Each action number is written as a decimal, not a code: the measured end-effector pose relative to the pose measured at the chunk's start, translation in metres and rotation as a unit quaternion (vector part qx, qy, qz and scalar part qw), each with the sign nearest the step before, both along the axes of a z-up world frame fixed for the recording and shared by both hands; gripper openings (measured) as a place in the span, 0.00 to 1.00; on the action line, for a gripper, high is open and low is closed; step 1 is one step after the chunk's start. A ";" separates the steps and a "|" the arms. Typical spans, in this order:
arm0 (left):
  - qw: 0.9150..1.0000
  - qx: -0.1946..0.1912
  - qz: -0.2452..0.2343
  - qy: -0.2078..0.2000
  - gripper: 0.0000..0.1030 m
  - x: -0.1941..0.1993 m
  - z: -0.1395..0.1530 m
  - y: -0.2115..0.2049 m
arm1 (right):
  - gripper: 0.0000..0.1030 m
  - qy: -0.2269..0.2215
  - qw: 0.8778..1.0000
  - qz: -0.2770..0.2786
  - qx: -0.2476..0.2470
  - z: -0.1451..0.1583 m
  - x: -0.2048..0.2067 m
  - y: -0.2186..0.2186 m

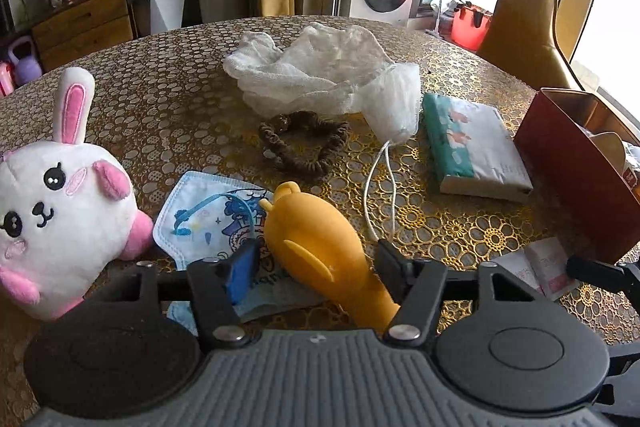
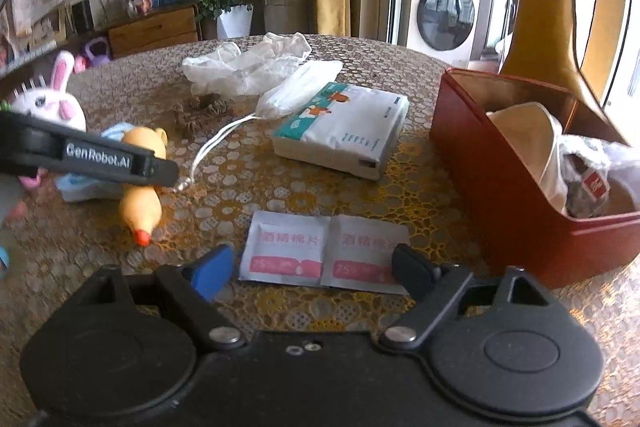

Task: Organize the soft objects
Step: 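Grasp the yellow rubber duck with the left tool while the right tool grasps a wet-wipe sachet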

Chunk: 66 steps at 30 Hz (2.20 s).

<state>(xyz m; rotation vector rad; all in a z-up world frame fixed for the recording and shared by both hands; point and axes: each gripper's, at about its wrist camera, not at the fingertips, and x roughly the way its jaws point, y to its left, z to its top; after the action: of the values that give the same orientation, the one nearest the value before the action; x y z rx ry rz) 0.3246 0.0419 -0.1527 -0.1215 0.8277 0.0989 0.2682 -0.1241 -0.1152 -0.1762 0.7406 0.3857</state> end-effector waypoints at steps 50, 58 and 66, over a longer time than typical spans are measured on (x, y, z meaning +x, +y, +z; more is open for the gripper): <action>0.998 -0.054 0.005 -0.009 0.33 -0.011 0.006 0.015 | 0.27 -0.020 0.997 -0.080 -0.003 0.002 0.018 -0.023; 0.998 -0.064 -0.002 -0.013 0.31 -0.016 0.010 0.018 | 0.10 -0.034 0.997 -0.062 0.004 0.010 0.011 -0.024; 0.997 -0.071 -0.011 -0.024 0.31 -0.029 0.025 0.017 | 0.02 -0.050 0.997 -0.060 0.027 0.028 0.001 -0.035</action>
<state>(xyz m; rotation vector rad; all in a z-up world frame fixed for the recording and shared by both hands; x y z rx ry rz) 0.2952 0.0592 -0.1280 -0.2484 0.7875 0.0161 0.2690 -0.1590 -0.0869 -0.0983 0.6389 0.2803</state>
